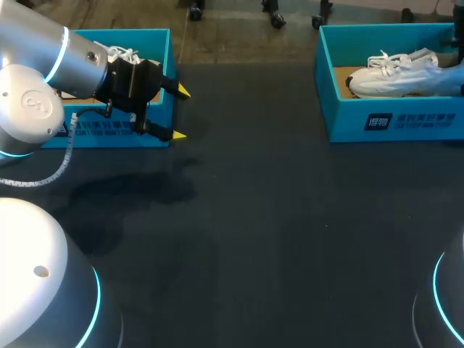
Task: Take the shoe out of the shoebox, open the shoe tongue, remove and reinsert the insole, then place the shoe into the shoebox
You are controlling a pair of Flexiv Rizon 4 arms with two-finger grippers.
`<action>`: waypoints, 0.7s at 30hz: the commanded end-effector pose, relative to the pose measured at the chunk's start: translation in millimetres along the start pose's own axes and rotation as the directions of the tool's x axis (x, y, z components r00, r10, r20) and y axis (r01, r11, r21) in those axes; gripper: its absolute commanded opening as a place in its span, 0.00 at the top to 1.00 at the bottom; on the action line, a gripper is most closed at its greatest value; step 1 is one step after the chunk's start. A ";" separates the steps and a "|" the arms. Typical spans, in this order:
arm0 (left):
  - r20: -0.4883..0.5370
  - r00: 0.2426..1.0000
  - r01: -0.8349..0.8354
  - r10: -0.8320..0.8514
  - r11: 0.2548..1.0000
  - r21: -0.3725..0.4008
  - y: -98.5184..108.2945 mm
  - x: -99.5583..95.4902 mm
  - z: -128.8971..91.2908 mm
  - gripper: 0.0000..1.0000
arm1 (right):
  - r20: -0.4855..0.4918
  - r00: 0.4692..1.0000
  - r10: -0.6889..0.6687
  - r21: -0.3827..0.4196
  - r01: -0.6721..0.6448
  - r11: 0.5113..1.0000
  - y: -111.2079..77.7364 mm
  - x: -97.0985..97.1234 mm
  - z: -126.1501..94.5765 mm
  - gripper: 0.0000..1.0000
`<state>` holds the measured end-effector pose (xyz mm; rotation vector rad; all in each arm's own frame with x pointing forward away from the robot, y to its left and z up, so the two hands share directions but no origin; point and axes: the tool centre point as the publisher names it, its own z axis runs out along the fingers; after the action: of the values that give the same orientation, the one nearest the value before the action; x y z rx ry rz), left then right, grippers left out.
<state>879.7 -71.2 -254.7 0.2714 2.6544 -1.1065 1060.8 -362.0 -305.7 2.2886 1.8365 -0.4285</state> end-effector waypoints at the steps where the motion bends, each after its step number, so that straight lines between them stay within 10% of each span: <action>1: 0.001 1.000 -0.001 0.001 1.000 -0.002 -0.2 0.8 -0.2 0.00 | -0.003 1.000 0.011 -0.017 -0.011 1.000 -10.4 0.3 1.8 1.00; 21: 0.001 1.000 -0.001 0.001 1.000 -0.002 -0.2 0.8 -0.2 0.00 | 0.037 0.999 0.039 -0.062 -0.037 0.997 -32.7 7.9 23.3 1.00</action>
<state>879.7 -71.2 -254.7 0.2715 2.6544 -1.1065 1033.8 -355.2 -327.7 2.2622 1.7612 -0.4200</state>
